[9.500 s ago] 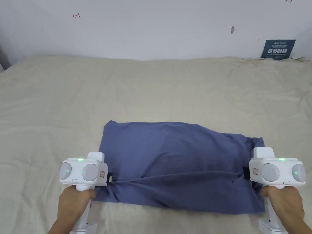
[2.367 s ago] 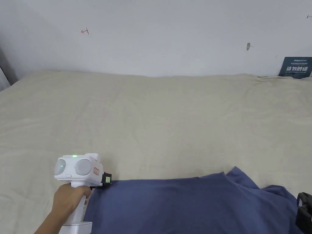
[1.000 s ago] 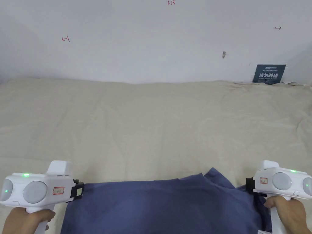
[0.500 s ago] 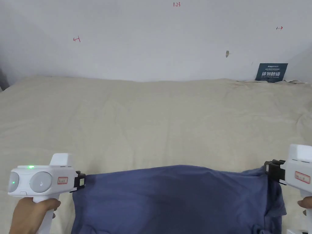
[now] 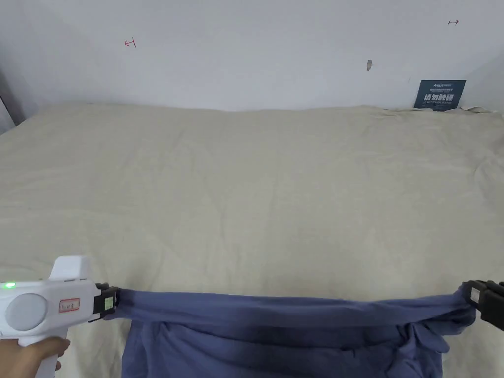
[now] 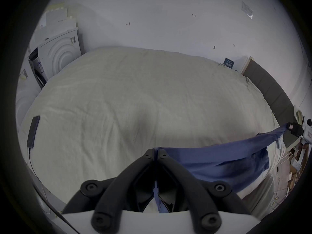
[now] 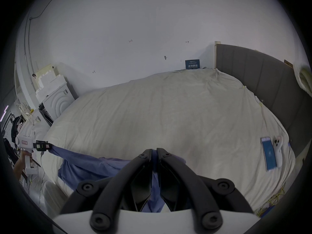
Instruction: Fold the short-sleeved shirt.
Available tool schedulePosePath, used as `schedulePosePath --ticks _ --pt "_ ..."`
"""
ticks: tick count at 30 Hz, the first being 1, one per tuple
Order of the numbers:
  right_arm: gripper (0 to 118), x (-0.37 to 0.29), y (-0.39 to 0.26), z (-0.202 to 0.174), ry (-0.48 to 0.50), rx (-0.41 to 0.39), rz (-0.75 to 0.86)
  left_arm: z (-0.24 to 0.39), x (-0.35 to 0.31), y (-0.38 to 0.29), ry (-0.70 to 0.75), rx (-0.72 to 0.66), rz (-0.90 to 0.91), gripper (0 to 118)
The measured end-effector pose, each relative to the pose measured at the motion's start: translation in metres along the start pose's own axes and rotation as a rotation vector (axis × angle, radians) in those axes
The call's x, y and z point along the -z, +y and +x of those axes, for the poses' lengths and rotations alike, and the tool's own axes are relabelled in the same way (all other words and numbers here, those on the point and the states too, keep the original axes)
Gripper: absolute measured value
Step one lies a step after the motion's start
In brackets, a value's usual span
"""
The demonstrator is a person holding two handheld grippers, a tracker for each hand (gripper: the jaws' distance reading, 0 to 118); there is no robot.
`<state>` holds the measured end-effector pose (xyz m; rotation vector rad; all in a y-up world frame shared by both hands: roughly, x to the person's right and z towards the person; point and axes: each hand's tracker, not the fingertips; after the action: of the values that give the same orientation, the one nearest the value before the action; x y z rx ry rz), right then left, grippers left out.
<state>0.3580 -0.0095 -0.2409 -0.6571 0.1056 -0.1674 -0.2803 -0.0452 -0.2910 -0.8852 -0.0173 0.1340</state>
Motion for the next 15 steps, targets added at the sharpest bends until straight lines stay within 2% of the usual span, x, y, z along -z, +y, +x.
schedulePosePath --ticks 5,15 --pt "5 -0.010 -0.041 0.003 -0.037 0.009 -0.060 -0.006 -0.001 -0.043 0.005 -0.020 -0.066 0" --pt "5 0.013 -0.117 0.025 -0.106 0.097 -0.239 -0.006 0.020 -0.101 0.028 -0.022 -0.190 0"
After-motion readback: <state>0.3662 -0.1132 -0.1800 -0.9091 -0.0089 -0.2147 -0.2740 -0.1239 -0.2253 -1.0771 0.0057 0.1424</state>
